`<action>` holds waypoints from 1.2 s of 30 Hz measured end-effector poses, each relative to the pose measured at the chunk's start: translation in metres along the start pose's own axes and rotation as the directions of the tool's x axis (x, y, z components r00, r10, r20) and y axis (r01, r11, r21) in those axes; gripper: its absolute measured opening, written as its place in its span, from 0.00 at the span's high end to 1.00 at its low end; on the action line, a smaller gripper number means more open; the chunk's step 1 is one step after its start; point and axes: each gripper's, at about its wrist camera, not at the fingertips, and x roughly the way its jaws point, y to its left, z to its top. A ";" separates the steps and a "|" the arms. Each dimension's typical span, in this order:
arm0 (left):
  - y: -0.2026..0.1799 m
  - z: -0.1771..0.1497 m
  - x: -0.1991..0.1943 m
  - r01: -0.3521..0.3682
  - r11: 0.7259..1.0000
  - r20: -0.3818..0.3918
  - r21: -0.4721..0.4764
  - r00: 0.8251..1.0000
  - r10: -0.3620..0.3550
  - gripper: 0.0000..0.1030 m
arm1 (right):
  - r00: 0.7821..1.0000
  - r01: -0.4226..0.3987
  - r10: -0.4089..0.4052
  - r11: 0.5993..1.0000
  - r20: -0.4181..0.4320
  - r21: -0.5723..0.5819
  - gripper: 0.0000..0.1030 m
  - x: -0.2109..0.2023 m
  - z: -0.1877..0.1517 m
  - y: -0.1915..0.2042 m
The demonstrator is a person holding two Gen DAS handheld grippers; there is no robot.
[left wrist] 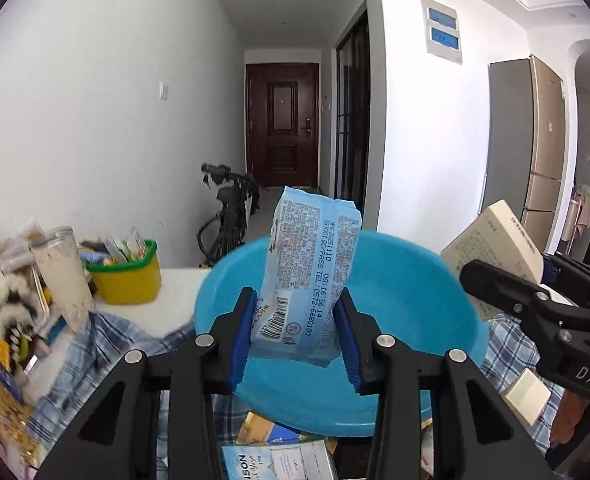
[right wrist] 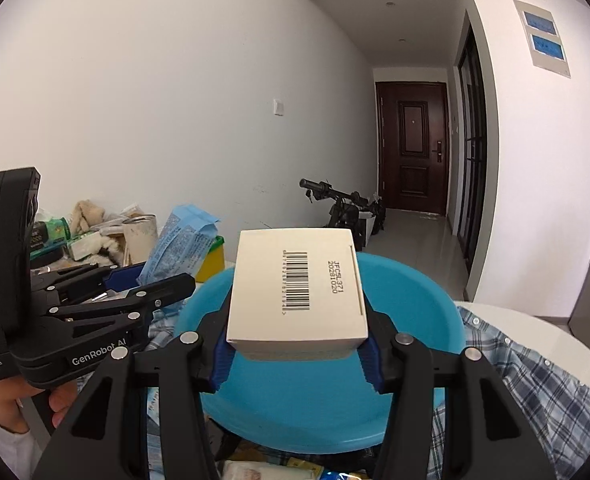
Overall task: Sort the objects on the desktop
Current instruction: 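Lift both held items and carry them over the turquoise basin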
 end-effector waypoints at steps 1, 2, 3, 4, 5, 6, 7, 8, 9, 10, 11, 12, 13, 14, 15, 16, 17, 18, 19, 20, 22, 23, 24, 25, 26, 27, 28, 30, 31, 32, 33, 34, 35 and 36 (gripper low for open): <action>0.003 -0.005 0.007 0.013 1.000 -0.017 -0.021 1.000 -0.013 0.60 | 1.000 -0.003 0.003 1.000 -0.005 0.007 0.51 0.004 -0.004 -0.004; 0.005 -0.009 0.013 0.016 0.999 -0.031 -0.036 0.999 -0.018 0.60 | 1.000 -0.002 0.002 1.000 -0.004 0.013 0.51 0.006 -0.009 -0.007; 0.007 -0.013 0.019 0.013 0.999 -0.045 -0.040 0.999 -0.015 0.60 | 1.000 0.003 -0.003 1.000 -0.010 0.020 0.51 0.009 -0.013 -0.010; 0.005 -0.017 0.023 0.004 1.000 -0.053 -0.029 0.999 -0.006 0.60 | 1.000 0.001 0.000 0.999 -0.024 0.032 0.51 0.012 -0.018 -0.013; 0.004 -0.019 0.025 -0.006 1.000 -0.055 -0.018 0.998 0.006 0.60 | 0.999 -0.008 0.010 0.999 -0.036 0.044 0.51 0.015 -0.020 -0.017; 0.002 -0.021 0.026 -0.017 1.000 -0.050 -0.001 0.999 0.017 0.60 | 0.999 -0.015 0.017 0.999 -0.045 0.052 0.51 0.017 -0.022 -0.019; 0.000 -0.024 0.025 -0.019 1.000 -0.044 0.006 0.999 0.020 0.60 | 0.999 -0.011 0.014 0.999 -0.050 0.049 0.51 0.017 -0.024 -0.020; -0.002 -0.025 0.024 -0.021 1.000 -0.040 0.012 0.999 0.022 0.60 | 0.999 -0.001 0.004 0.999 -0.052 0.041 0.51 0.017 -0.026 -0.020; -0.004 -0.027 0.024 -0.019 1.000 -0.043 0.021 0.999 0.020 0.60 | 0.999 0.003 -0.001 0.999 -0.054 0.036 0.51 0.016 -0.027 -0.020; -0.006 -0.029 0.025 -0.012 1.000 -0.052 0.029 0.999 0.014 0.60 | 0.998 0.002 0.000 0.999 -0.055 0.036 0.51 0.017 -0.029 -0.018; -0.007 -0.030 0.026 -0.006 1.000 -0.057 0.028 0.998 0.008 0.60 | 0.998 0.004 -0.002 0.999 -0.055 0.041 0.51 0.017 -0.031 -0.019; -0.008 -0.031 0.027 -0.002 1.000 -0.056 0.029 0.998 0.003 0.60 | 0.999 0.011 -0.009 0.999 -0.052 0.042 0.51 0.016 -0.032 -0.019; -0.010 -0.032 0.027 0.004 0.999 -0.052 0.038 0.999 -0.002 0.60 | 0.999 0.022 -0.020 0.999 -0.045 0.041 0.51 0.015 -0.033 -0.019; -0.011 -0.033 0.028 0.001 0.999 -0.049 0.045 0.999 0.002 0.60 | 0.999 0.034 -0.032 0.999 -0.040 0.039 0.51 0.013 -0.033 -0.020; -0.012 -0.034 0.029 -0.003 0.999 -0.047 0.048 0.999 0.006 0.60 | 0.999 0.036 -0.035 0.999 -0.042 0.033 0.51 0.013 -0.034 -0.019; -0.013 -0.036 0.029 -0.004 0.999 -0.042 0.055 0.999 0.007 0.60 | 0.998 0.037 -0.036 0.999 -0.045 0.027 0.51 0.014 -0.033 -0.017; -0.014 -0.036 0.029 -0.008 0.998 -0.040 0.060 0.999 0.011 0.60 | 0.998 0.037 -0.036 0.999 -0.046 0.022 0.51 0.015 -0.034 -0.016; -0.014 -0.037 0.029 -0.019 0.998 -0.033 0.066 0.999 0.022 0.60 | 0.998 0.038 -0.037 0.999 -0.050 0.015 0.51 0.016 -0.034 -0.014; -0.015 -0.038 0.029 -0.021 0.997 -0.029 0.067 0.999 0.023 0.60 | 0.998 0.042 -0.041 0.999 -0.052 0.006 0.51 0.017 -0.035 -0.013; -0.014 -0.038 0.029 -0.022 0.998 -0.027 0.064 0.999 0.024 0.60 | 0.998 0.044 -0.043 0.999 -0.053 0.002 0.51 0.017 -0.035 -0.011; -0.012 -0.039 0.030 -0.020 0.998 -0.024 0.053 0.999 0.021 0.60 | 0.998 0.039 -0.038 0.999 -0.057 0.003 0.51 0.018 -0.036 -0.011; -0.012 -0.040 0.031 -0.019 0.998 -0.026 0.053 0.999 0.020 0.60 | 0.998 0.040 -0.039 0.999 -0.057 0.003 0.51 0.019 -0.036 -0.011; -0.012 -0.040 0.031 -0.022 0.998 -0.028 0.056 0.999 0.024 0.60 | 0.997 0.040 -0.040 0.999 -0.059 0.002 0.51 0.019 -0.036 -0.011; -0.012 -0.040 0.032 -0.029 0.998 -0.027 0.059 0.999 0.030 0.60 | 0.997 0.042 -0.042 0.999 -0.059 0.001 0.51 0.019 -0.036 -0.011; -0.012 -0.040 0.032 -0.033 0.998 -0.025 0.060 0.999 0.034 0.60 | 0.997 0.041 -0.041 0.999 -0.059 0.004 0.51 0.018 -0.036 -0.012; -0.013 -0.041 0.032 -0.031 0.998 -0.028 0.060 0.999 0.032 0.60 | 0.998 0.036 -0.035 0.999 -0.060 0.011 0.51 0.018 -0.036 -0.013; -0.013 -0.041 0.032 -0.030 0.998 -0.028 0.060 0.999 0.032 0.60 | 0.998 0.029 -0.028 0.999 -0.060 0.019 0.51 0.017 -0.035 -0.014; -0.014 -0.042 0.032 -0.032 0.998 -0.028 0.062 0.999 0.034 0.60 | 0.998 0.018 -0.017 0.999 -0.058 0.029 0.51 0.016 -0.035 -0.015; -0.014 -0.041 0.032 -0.030 0.998 -0.030 0.063 0.999 0.032 0.60 | 0.998 0.017 -0.016 0.999 -0.058 0.027 0.51 0.015 -0.035 -0.014; -0.014 -0.042 0.032 -0.028 0.998 -0.034 0.063 0.999 0.030 0.60 | 0.998 0.017 -0.016 1.000 -0.057 0.026 0.51 0.015 -0.035 -0.014; -0.014 -0.042 0.033 -0.027 0.998 -0.037 0.063 0.999 0.029 0.60 | 0.998 0.016 -0.015 0.999 -0.056 0.028 0.51 0.015 -0.035 -0.014; -0.014 -0.043 0.033 -0.024 0.998 -0.041 0.062 0.999 0.027 0.60 | 0.998 0.013 -0.012 0.999 -0.057 0.030 0.51 0.015 -0.035 -0.014; -0.014 -0.044 0.034 -0.024 0.998 -0.044 0.059 0.999 0.026 0.60 | 0.998 0.010 -0.008 0.999 -0.058 0.034 0.51 0.015 -0.035 -0.014; -0.013 -0.044 0.033 -0.027 0.998 -0.036 0.051 0.999 0.028 0.60 | 0.998 0.009 -0.007 0.999 -0.060 0.038 0.51 0.015 -0.036 -0.014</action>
